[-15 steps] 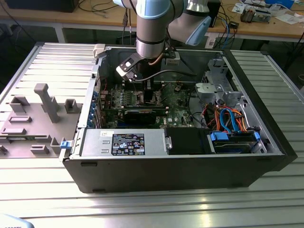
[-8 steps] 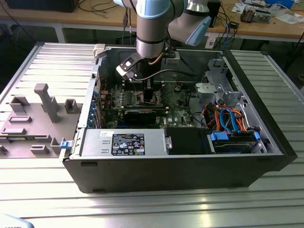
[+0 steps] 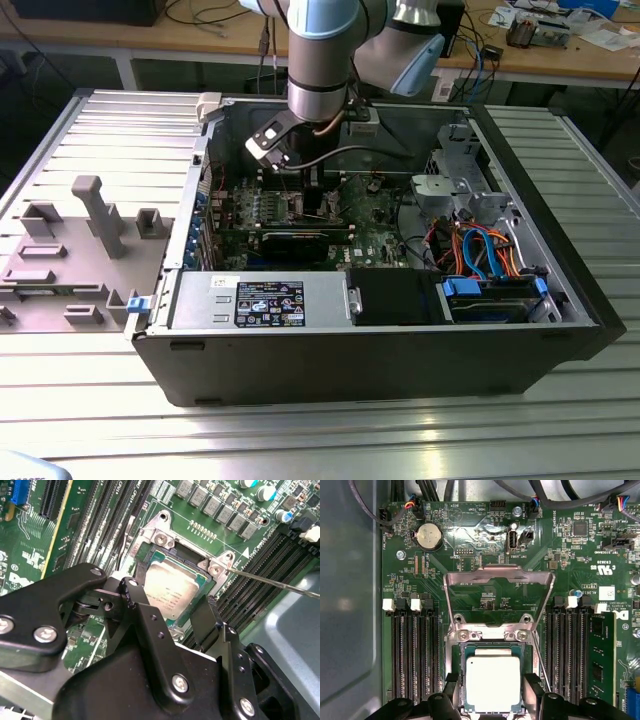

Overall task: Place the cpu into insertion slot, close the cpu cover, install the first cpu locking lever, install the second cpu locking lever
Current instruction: 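Place the cpu into insertion slot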

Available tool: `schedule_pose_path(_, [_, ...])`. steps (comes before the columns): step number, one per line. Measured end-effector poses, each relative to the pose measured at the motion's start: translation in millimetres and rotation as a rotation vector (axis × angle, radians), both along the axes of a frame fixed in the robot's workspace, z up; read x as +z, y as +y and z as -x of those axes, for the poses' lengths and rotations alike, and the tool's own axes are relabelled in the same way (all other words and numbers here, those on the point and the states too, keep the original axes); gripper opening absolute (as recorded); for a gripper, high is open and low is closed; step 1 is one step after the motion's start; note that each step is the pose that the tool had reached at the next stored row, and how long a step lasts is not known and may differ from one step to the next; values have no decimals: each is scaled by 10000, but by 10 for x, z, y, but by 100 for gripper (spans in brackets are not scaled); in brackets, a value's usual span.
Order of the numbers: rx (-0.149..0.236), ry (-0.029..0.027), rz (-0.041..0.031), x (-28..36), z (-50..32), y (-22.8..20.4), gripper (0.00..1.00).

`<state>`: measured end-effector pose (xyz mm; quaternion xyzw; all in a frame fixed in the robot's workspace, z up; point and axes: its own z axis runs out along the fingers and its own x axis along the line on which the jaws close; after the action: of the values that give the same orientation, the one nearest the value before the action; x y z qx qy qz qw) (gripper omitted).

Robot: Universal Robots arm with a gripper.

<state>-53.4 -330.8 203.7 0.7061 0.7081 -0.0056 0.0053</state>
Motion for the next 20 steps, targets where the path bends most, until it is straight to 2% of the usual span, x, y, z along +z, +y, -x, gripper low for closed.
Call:
schedule_pose_path(7, [1,0,-1,135,0,0,60])
schedule_pose_path(9, [2,-1,-1,146,0,1,47])
schedule_pose_path(10, [3,-1,-2,149,0,1,47])
schedule_pose_path(11, [4,-2,-3,152,0,1,35])
schedule_pose_path(13, [4,0,-1,154,1,0,24])
schedule_pose_path(14, [4,-1,-2,154,0,1,24])
schedule_pose_path(16, [4,0,-1,155,1,0,11])
schedule_pose_path(20, [22,1,-1,155,1,0,11])
